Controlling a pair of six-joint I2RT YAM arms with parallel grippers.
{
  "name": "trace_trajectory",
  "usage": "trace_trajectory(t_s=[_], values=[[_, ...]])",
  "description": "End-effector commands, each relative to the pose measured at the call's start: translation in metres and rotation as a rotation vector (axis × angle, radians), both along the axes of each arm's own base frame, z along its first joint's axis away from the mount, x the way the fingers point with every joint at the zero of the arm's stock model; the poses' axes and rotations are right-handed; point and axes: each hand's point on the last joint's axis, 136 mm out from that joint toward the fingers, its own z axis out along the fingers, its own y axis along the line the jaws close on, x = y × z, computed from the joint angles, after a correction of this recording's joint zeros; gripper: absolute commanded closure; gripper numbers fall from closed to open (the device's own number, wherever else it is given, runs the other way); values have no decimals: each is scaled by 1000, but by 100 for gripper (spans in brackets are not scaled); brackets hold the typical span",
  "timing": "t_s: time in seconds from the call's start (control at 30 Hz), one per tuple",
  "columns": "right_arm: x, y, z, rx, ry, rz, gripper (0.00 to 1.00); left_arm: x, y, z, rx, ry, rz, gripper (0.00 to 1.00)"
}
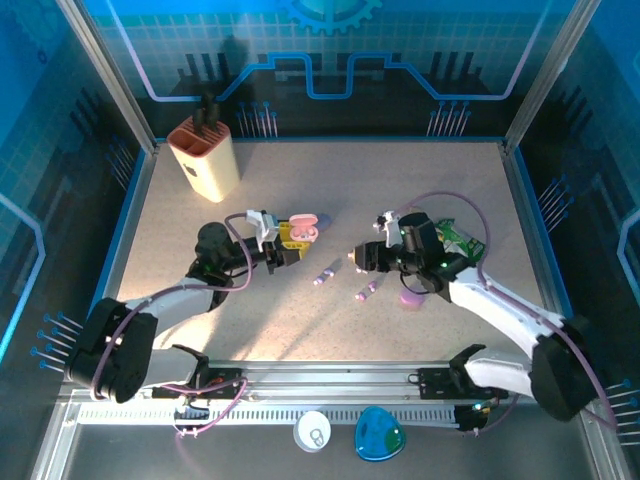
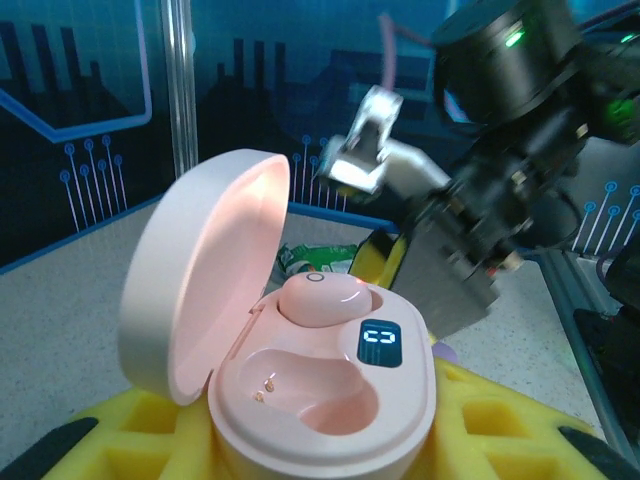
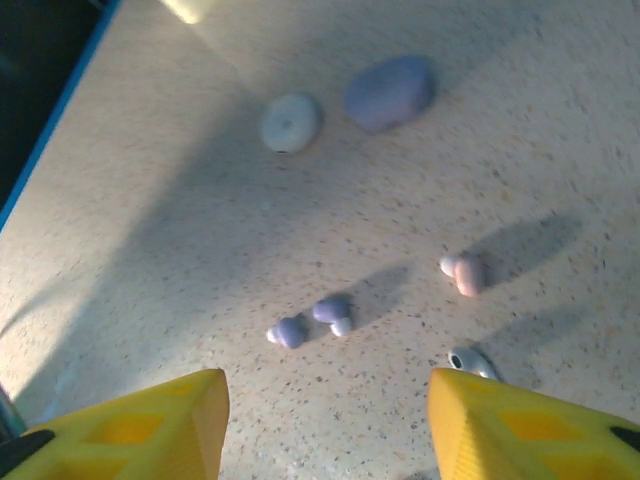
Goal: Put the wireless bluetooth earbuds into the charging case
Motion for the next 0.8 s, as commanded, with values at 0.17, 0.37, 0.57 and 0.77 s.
trace_trajectory(t_s=[0.17,0.37,0.57,0.77], values=[[38,12,-50,40,282,-86,51,-4,4,11,-35,-22,12,66],[48,20,-80,18,340,-75,49,-7,5,10,-38,-13,10,66],[55,15,-95,-60,330,-59,48,-9,5,11,-32,-15,9,66],[56,23,-108,-44,356,-40,47,-9,5,13,-33,-14,3,66]])
